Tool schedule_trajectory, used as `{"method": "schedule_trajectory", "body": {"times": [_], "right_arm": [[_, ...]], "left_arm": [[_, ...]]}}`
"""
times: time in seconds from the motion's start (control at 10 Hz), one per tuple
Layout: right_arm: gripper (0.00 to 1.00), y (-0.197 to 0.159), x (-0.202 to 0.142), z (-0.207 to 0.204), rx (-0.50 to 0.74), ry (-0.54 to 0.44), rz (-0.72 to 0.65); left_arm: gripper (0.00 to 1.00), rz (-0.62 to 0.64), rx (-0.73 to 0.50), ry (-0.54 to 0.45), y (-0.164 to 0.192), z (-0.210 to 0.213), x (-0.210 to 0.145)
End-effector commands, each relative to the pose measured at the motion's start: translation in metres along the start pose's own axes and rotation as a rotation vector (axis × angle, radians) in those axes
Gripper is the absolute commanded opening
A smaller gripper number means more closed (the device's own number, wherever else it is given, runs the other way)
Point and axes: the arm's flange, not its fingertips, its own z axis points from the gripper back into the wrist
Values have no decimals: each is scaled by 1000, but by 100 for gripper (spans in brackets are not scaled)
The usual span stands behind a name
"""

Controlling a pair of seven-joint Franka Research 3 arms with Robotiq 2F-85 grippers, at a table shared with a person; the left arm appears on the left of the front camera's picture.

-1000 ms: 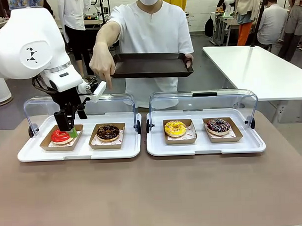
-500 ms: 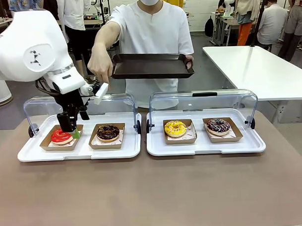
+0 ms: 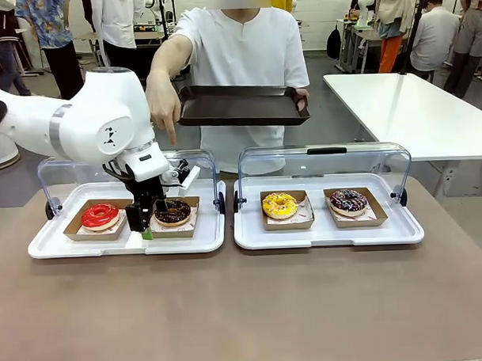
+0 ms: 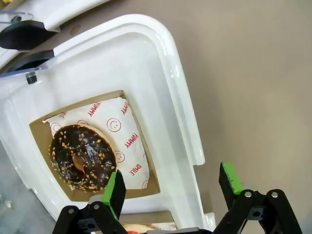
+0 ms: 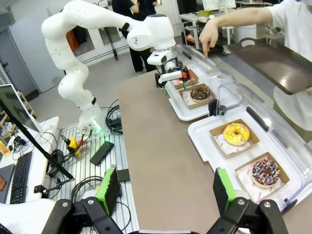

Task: Provide the desired donut to the person.
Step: Pick up and lift the Paper togo box containing the Donut pointed at by the person.

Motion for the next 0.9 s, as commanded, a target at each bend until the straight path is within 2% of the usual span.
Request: {"method": "schedule_trajectory", "body": {"times": [0.0, 0.8], "right_arm": [[100, -1, -1, 0, 6, -9, 4], [100, -1, -1, 0, 6, -9, 4]], "left_arm": [[100, 19, -4, 24, 6, 4, 0], [100, 110, -13, 32, 19, -26, -23]]}}
